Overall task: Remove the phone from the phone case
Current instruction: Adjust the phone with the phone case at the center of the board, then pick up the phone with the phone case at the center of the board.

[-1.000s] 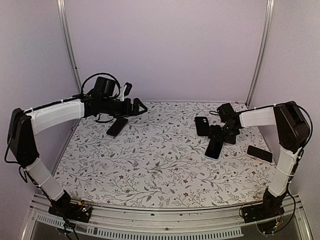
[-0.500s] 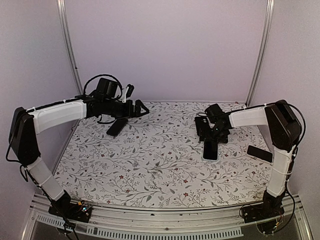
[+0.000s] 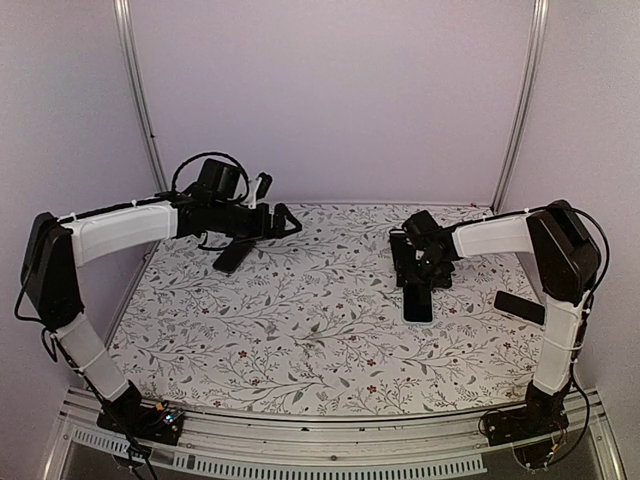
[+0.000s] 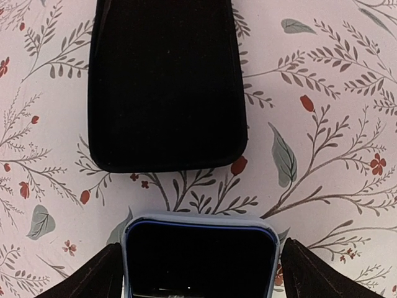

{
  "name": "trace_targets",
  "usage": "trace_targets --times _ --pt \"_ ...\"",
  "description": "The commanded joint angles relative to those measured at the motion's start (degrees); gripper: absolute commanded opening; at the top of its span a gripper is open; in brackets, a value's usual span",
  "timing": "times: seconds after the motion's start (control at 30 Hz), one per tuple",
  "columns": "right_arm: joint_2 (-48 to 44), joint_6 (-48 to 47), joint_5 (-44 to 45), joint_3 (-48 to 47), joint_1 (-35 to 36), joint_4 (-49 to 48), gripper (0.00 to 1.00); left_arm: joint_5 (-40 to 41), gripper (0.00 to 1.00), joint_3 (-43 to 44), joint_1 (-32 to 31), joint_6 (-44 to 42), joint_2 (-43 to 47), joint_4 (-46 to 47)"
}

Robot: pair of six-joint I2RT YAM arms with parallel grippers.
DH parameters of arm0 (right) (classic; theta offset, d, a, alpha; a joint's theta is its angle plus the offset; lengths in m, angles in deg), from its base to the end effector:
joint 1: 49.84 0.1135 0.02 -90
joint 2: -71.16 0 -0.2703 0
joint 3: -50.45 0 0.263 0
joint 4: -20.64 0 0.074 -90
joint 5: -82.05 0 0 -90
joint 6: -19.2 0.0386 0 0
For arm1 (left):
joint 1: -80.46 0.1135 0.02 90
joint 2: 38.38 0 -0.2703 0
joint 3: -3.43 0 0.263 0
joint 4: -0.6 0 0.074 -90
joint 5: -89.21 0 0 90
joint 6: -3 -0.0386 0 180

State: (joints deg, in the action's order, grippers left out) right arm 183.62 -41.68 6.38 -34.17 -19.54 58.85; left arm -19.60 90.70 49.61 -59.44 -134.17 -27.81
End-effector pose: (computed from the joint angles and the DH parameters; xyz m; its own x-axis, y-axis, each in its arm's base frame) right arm 0.3511 0.1941 0.1387 -0.8850 0.0290 -0.4647 0.0327 0.9995 -0.0001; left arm 0.3334 -0.2136 0.2770 -0.7843 -0.0417 -0.6190 0.3878 0.7458 -0.5416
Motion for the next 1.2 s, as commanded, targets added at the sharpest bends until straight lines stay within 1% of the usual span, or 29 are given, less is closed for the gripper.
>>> trace_targets --times 0.0,0.2,0.27,0.4,0.57,0.63,0.73,0.97,1.03,1.17 --pt "2.0 -0.3 -1.1 0.0 0.1 0.7 0.88 -0.3 0.99 0.9 -1.0 0.9 -1.1 1.2" --pt "3.6 -1.0 -2.3 -1.1 1.3 1.0 0.86 -0.5 0.99 0.6 -1.3 2.0 -1.3 1.7" --pt "4.0 -1.1 -2.4 -1.2 1.4 1.0 0.83 -0.9 0.99 0.3 -1.4 2.6 -1.4 2.4" --pt "3.2 -1.6 -2.9 -1.3 1.4 0.9 0.65 -2.7 0.99 -0.6 -1.5 4.0 -1.7 4.0" --pt "-0.5 -2.2 -5.9 -0.7 1.4 -0.6 0.46 -5.0 0.99 -2.2 -1.5 6.0 -2.3 6.5" --pt "-2.0 -2.2 -7.4 -0.5 1.4 -1.1 0.4 -6.0 0.99 -2.9 -1.5 6.9 -2.5 7.7" --pt "-4.3 -2.2 -10.5 -0.3 1.4 -2.7 0.36 -7.0 1.0 -3.9 -1.6 7.9 -2.8 9.3" --pt "-9.0 -0.2 -17.4 -1.0 1.5 -6.1 0.33 -10.8 0.99 -8.1 -1.9 10.5 -3.8 14.2" --pt "-10.1 0.5 -18.7 -1.6 1.6 -7.3 0.33 -12.1 0.99 -9.1 -2.8 11.4 -4.4 18.0" --pt "-11.3 1.5 -19.2 -3.8 2.7 -8.5 0.33 -12.8 0.99 -8.3 -5.9 11.7 -6.2 19.6"
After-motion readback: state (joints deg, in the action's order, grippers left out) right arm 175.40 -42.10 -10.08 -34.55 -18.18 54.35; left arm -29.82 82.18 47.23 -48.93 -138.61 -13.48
